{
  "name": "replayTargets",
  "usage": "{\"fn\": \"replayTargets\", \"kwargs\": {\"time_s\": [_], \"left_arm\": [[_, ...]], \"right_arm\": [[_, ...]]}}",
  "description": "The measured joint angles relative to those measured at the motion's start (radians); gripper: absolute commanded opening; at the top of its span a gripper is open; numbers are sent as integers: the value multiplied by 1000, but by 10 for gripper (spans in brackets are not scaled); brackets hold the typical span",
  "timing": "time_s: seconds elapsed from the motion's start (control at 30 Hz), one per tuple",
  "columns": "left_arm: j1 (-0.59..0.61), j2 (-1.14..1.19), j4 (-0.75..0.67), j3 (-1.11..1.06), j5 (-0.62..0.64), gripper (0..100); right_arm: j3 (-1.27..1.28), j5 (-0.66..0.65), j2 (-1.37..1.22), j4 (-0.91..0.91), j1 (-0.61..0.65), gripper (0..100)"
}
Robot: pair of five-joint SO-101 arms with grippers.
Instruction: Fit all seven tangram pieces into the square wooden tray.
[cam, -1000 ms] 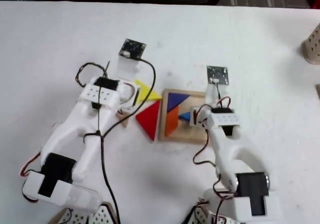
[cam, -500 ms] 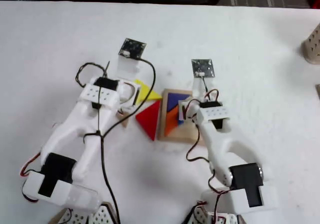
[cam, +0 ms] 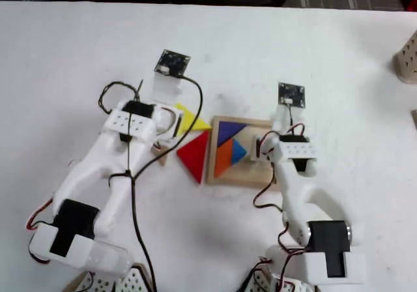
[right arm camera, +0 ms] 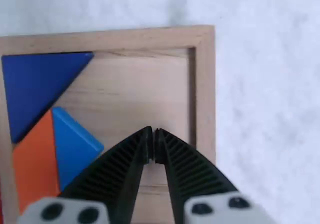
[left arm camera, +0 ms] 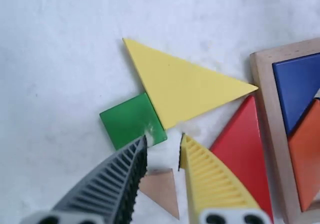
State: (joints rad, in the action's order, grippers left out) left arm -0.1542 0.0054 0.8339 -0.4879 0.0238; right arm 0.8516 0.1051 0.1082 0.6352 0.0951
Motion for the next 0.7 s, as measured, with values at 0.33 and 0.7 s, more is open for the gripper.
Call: {"fn": "replayTargets", "kwargs": {"time_s": [0.33, 0.7], "left_arm": [[0, 0, 0, 0, 0, 143], [0, 0, 0, 0, 0, 143]], "right_arm": [[8, 2, 12, 3, 126, 16], [8, 2, 14, 2, 123, 16]]}}
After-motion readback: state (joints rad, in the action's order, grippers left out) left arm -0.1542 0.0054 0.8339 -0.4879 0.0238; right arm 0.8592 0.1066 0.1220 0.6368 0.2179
